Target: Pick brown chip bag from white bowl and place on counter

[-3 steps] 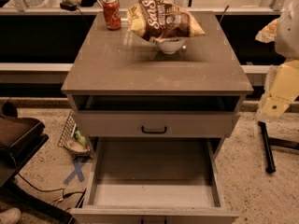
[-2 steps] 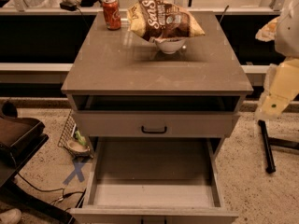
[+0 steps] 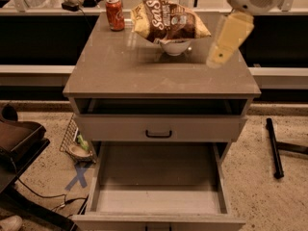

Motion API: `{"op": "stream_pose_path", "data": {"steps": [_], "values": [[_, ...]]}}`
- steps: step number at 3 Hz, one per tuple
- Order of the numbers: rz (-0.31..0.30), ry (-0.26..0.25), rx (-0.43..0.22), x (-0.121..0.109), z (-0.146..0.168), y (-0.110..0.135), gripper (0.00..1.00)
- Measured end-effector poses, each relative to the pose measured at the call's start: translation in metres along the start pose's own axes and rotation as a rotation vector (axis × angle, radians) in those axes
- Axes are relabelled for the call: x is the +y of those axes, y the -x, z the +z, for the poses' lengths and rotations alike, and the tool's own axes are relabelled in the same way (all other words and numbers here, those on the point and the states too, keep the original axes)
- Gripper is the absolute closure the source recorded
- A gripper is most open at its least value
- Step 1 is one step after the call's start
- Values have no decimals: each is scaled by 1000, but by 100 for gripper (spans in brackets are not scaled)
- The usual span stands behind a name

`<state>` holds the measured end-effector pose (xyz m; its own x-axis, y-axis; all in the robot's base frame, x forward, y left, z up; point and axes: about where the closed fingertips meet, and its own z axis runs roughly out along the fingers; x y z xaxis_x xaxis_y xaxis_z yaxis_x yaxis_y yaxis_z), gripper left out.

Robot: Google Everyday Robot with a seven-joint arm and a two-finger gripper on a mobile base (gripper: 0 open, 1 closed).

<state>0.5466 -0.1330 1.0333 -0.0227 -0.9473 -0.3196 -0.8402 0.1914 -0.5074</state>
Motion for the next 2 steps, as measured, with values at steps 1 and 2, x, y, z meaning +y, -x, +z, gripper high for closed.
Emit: {"op": "stream_pose_path", "data": {"steps": [1,2], "values": [[-54,-86,-8,-36,14,36,0],[-63,-91,-4,-37,16,39,0]]}}
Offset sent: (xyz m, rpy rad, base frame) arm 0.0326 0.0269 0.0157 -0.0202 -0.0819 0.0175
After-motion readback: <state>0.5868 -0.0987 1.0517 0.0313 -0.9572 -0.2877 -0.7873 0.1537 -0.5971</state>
